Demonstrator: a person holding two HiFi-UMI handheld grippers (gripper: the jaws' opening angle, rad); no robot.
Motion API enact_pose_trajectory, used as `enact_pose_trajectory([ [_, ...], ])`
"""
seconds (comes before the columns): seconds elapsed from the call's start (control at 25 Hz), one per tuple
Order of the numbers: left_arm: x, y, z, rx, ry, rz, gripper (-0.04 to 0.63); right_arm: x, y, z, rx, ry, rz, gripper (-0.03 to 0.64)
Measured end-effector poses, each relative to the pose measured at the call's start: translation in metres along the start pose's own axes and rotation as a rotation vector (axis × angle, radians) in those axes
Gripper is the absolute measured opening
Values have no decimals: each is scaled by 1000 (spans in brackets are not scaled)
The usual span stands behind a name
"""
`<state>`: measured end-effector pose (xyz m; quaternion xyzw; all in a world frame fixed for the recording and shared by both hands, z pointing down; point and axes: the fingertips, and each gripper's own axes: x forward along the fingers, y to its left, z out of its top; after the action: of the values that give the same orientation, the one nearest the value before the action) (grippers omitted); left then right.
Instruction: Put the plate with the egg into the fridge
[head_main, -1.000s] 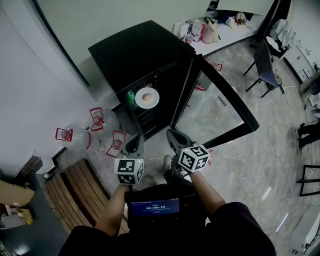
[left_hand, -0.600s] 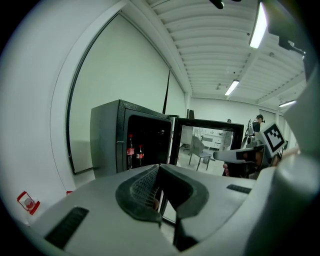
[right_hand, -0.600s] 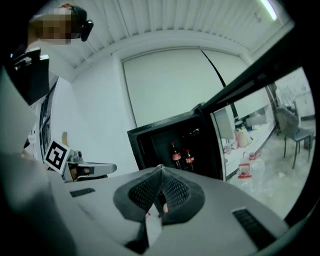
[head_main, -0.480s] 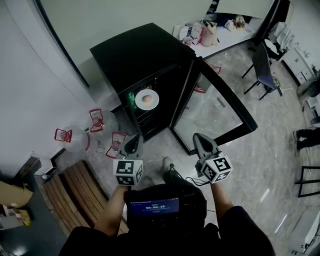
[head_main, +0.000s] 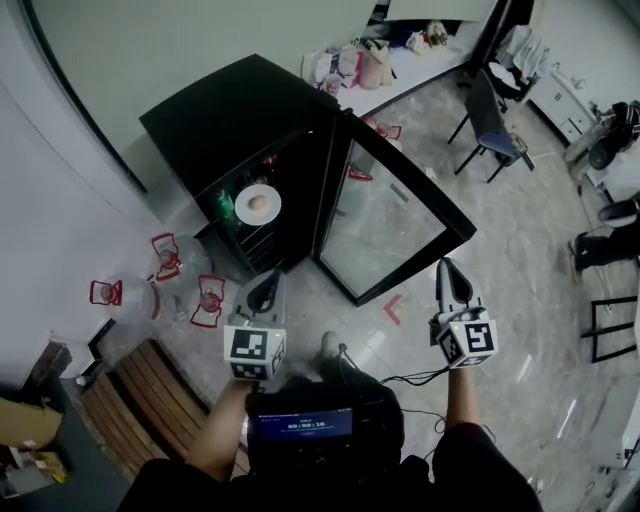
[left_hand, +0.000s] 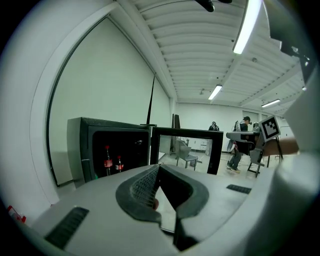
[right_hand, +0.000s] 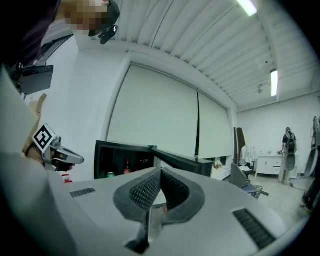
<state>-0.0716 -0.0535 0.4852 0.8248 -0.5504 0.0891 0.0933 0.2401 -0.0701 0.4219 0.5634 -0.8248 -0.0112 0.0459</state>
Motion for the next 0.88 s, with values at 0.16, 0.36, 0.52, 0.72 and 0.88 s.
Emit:
enact_pose_trajectory([
  [0.16,6,-30,12,7,-21,-22,8,-20,-53,5,12,-22,-70,6],
  [0.36,27,-64,24,30,-38,-48,8,-16,-79,-4,44,-22,8,6],
  [0.52,37,-91,29,44,-41,-42,8,-7,-103,-20,96,1,27,6],
  [0.72,41,-106,24,51,-24,-5,8,14,-122,-30,116,14,77,6],
  [0.88,39,-109,26,55,-22,22,8,26,-114,-26,157,-19,167,6],
])
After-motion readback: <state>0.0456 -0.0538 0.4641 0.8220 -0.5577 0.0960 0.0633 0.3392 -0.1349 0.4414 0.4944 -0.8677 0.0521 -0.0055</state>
